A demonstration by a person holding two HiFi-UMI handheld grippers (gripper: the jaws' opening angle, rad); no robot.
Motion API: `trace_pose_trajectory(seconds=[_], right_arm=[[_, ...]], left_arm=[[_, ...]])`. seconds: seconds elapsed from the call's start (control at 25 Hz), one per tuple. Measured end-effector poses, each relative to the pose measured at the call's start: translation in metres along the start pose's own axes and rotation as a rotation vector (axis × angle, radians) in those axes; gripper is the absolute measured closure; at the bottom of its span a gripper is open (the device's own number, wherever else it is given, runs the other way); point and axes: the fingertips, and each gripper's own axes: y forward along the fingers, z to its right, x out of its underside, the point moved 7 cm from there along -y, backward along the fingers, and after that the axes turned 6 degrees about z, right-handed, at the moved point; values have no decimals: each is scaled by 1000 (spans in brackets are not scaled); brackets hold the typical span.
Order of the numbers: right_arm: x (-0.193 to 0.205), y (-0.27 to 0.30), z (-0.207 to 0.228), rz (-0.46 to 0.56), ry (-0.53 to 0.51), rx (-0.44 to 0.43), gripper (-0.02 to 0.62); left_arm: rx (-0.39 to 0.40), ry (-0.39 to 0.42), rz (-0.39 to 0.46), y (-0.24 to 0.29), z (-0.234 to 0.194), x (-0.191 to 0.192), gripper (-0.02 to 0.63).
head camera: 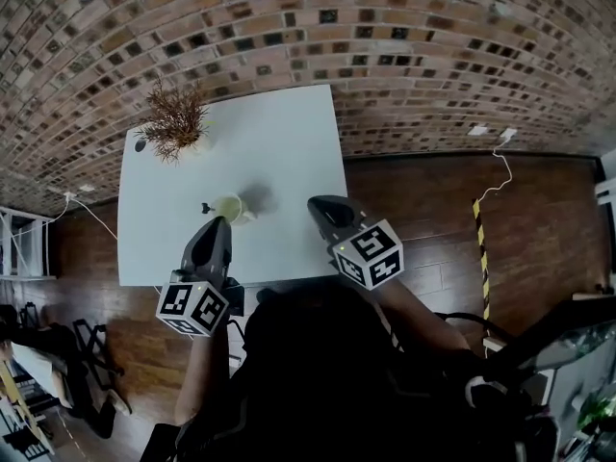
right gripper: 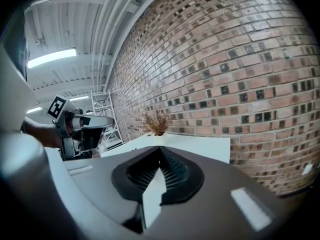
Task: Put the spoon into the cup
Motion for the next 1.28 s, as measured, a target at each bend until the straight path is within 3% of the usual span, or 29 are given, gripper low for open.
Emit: trace_pose_trajectory(seconds=[0.36,0.6,0.76,1.12,1.28], right_arm=[[4,3,-58,33,43,25,589],[-8,-1,-105,42,-22,66,589],[-22,-11,-130,81,-46,120,589],[-53,-66,-147,153,-71,241,589],[-62,-79,-139,167,-91,218,589]], left_arm=[[24,-19,-31,-63,-24,-5,603],[70,-23,10,-106,-43,-17,603],[128,25,6,-123,-52,-22,603],[229,10,22,-129,-46,-20,603],[215,21,38,-128,-25,-28,603]])
